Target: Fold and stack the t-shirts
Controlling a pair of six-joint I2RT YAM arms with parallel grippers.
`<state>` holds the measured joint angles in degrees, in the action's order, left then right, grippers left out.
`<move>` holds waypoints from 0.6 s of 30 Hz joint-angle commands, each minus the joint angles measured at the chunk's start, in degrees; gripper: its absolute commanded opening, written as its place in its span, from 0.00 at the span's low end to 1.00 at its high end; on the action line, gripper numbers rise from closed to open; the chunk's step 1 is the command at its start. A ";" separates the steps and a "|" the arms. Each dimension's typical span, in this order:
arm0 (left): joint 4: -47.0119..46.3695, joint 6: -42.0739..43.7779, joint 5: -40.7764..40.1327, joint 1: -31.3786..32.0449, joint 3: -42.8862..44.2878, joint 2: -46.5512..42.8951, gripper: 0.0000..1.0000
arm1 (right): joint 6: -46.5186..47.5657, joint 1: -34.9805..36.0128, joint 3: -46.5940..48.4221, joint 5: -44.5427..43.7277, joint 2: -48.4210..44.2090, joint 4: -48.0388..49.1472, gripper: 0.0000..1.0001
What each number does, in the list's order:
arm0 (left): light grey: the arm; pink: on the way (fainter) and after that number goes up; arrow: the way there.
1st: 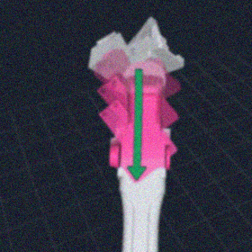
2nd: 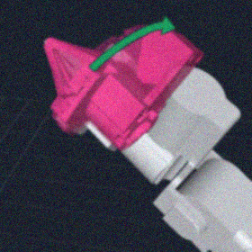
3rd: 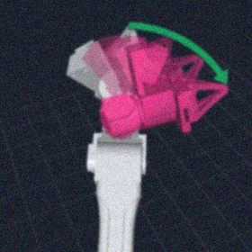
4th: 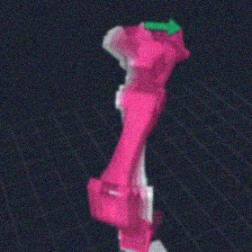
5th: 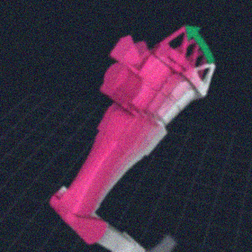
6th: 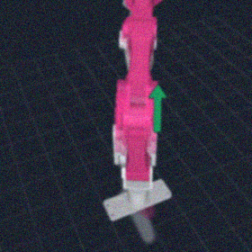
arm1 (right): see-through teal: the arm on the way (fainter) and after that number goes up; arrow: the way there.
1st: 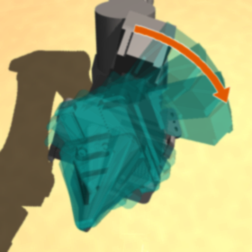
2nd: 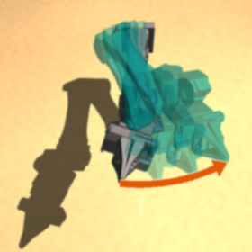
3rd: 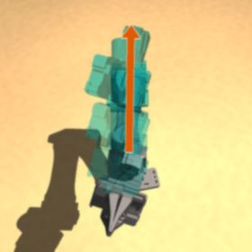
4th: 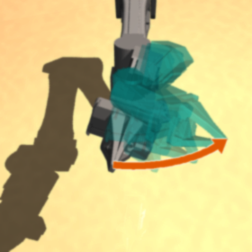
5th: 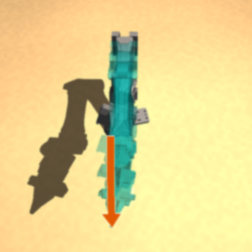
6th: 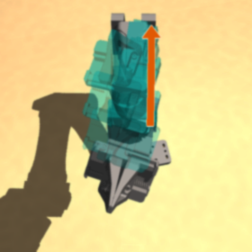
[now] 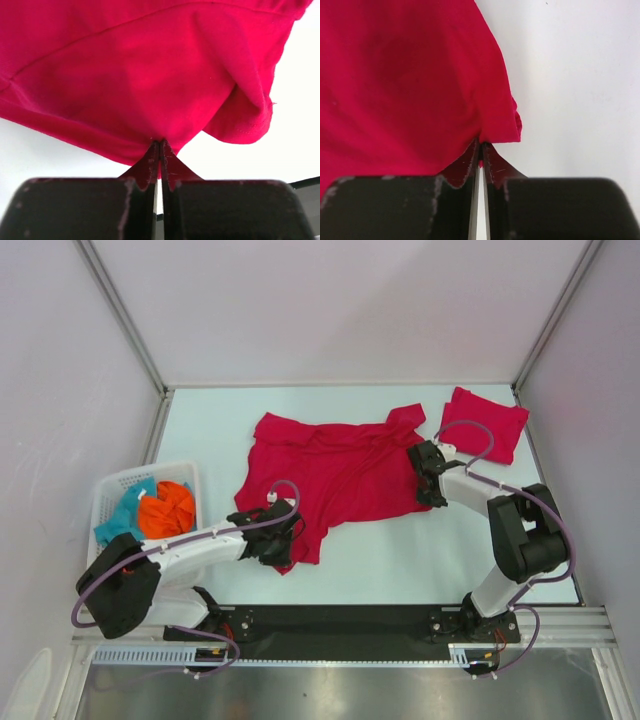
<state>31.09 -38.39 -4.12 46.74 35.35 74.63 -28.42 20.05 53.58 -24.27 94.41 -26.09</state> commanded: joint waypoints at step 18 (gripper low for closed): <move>2.21 1.92 0.69 0.54 7.27 -4.05 0.00 | -0.23 4.73 0.82 -6.14 -11.17 -4.94 0.00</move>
<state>32.08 -37.87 -3.68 46.76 39.00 73.32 -28.36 23.99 53.28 -26.89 87.37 -28.23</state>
